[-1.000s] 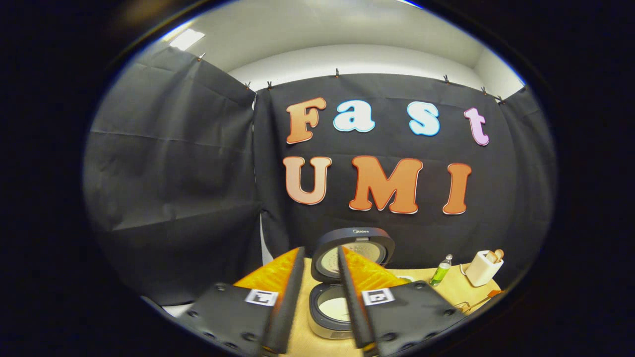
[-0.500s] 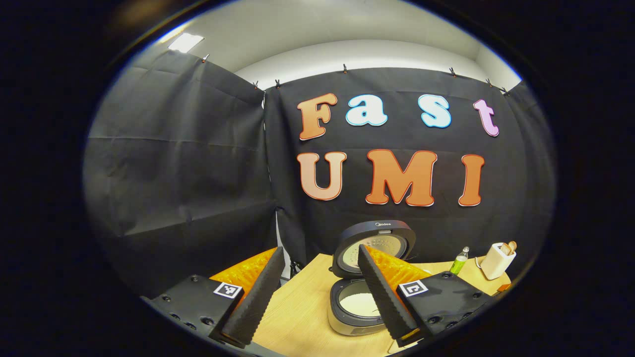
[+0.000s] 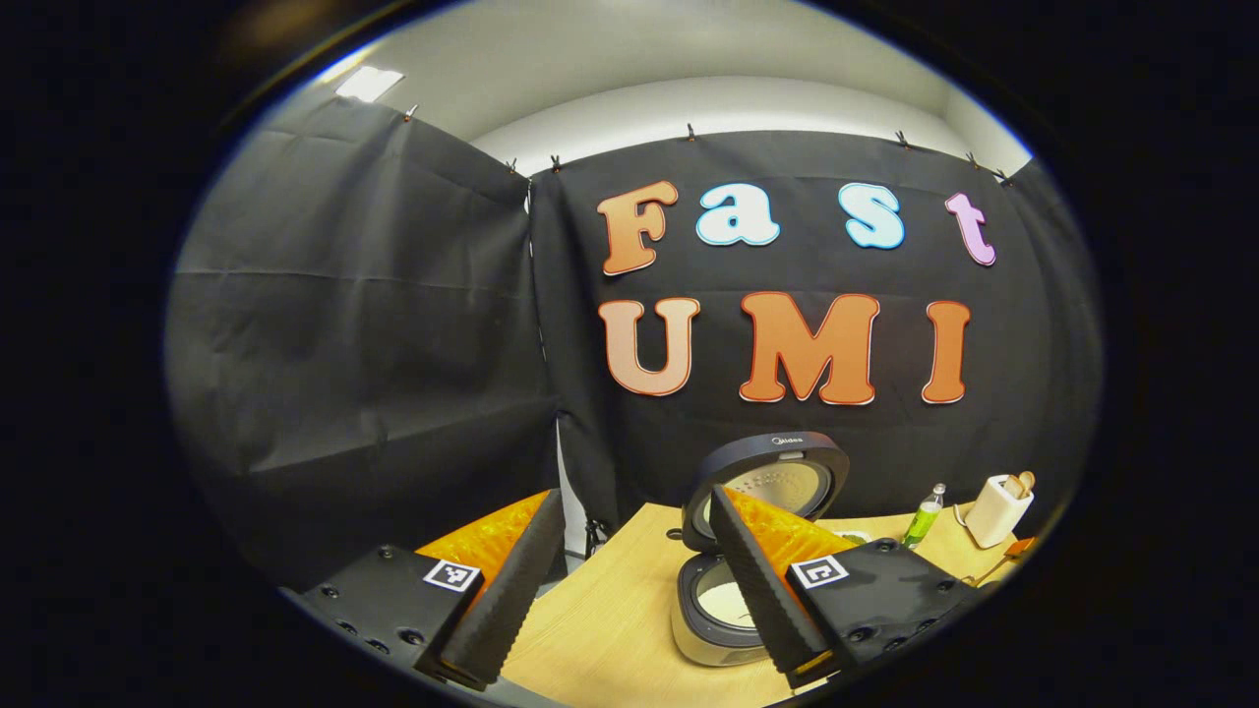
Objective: Close the left gripper, press the button to open the rice cooker; take a wooden spoon from the chopstick holder with the right hand, scoop a spoonful of rice and pour it into the rice cooker, then put the wooden spoon back into the chopstick holder.
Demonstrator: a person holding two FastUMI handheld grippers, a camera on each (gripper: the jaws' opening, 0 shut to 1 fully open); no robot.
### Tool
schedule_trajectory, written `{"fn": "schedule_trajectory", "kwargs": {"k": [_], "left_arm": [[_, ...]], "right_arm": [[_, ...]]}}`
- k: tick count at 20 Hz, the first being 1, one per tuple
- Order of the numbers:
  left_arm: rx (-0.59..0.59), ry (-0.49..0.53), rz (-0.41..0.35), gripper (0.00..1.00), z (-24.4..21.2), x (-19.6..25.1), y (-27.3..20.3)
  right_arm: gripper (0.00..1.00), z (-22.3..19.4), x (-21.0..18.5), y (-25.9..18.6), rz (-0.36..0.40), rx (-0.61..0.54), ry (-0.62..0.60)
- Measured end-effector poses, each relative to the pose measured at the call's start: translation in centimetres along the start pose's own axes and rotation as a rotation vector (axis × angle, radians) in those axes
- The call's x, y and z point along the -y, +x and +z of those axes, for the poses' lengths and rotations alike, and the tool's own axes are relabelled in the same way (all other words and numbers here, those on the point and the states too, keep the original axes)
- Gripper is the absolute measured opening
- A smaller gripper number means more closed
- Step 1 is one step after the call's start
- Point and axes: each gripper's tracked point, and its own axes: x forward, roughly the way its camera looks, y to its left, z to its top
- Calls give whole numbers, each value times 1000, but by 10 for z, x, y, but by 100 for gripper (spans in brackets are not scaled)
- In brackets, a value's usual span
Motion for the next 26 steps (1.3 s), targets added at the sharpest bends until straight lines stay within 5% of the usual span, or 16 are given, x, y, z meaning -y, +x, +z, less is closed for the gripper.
{"fn": "schedule_trajectory", "kwargs": {"k": [8,15,26], "left_arm": [[4,-28,-48,94,-1,-12,28],[-19,-36,-103,94,-13,-22,51],[-68,5,-154,100,-37,-50,81]], "right_arm": [[16,35,-93,-57,72,116,-294],[16,-23,-164,-96,177,88,-486],[16,-137,-135,-66,52,-41,-755]]}}
